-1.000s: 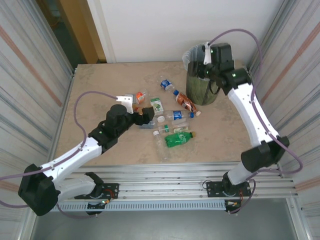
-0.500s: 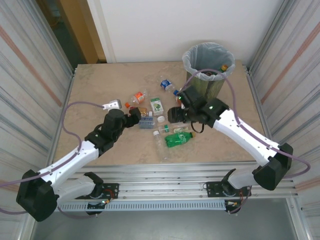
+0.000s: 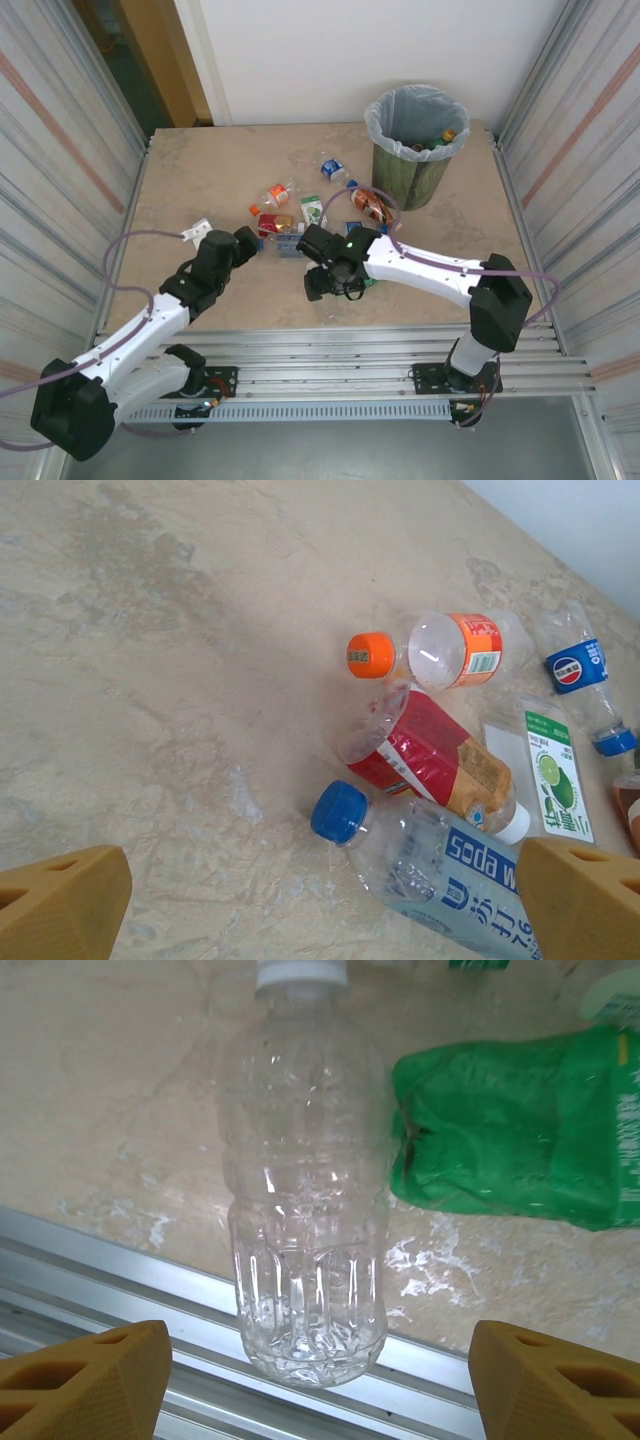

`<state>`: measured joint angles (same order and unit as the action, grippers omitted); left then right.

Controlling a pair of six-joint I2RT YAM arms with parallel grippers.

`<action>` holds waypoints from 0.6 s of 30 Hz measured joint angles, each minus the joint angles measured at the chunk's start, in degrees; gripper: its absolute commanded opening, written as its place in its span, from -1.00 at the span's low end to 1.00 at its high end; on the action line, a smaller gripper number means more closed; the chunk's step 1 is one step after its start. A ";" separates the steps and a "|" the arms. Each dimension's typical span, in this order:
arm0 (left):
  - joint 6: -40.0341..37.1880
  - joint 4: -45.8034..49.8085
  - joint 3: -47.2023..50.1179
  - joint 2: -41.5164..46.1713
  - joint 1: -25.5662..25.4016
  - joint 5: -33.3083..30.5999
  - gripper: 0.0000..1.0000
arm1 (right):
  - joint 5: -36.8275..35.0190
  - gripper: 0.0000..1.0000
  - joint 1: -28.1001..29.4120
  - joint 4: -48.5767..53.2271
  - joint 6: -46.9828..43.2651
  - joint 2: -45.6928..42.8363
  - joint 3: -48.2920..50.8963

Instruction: Put the plastic bottles in the bin

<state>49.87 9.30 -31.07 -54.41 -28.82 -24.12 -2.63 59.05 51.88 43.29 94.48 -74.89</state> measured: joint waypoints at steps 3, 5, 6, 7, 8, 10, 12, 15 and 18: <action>0.81 0.33 0.24 0.00 0.02 0.00 0.97 | 0.33 0.49 0.20 0.04 -0.02 1.51 0.00; 1.27 0.42 0.46 0.00 0.26 0.02 0.97 | 0.66 0.48 0.20 -0.02 -0.07 2.49 0.00; 1.44 0.50 0.50 0.00 0.33 0.02 0.97 | 0.79 0.47 0.20 -0.15 -0.22 2.91 0.00; 1.55 0.55 0.57 0.00 0.39 0.00 0.97 | 0.96 0.47 0.20 -0.37 -0.26 3.48 -0.02; 1.68 0.59 0.61 0.00 0.37 0.00 0.98 | 1.07 0.46 0.22 -0.48 -0.35 4.11 -0.13; 1.90 0.63 0.61 0.00 0.37 0.02 0.97 | 1.29 0.44 0.26 -0.96 -0.46 5.44 -0.39; 2.08 0.72 0.61 -0.04 0.39 0.04 0.97 | 1.42 0.42 0.26 -1.36 -0.74 6.73 -0.74; 2.40 0.76 0.61 -0.22 0.39 0.04 0.97 | 1.42 0.41 0.26 -1.64 -1.75 8.41 -1.53; 2.73 0.79 0.61 -0.48 0.66 0.09 0.97 | 1.40 0.41 0.26 -1.97 -2.08 9.64 -2.45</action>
<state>52.60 10.09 -30.46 -54.89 -28.16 -24.03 -1.23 59.31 49.91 41.21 104.12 -77.34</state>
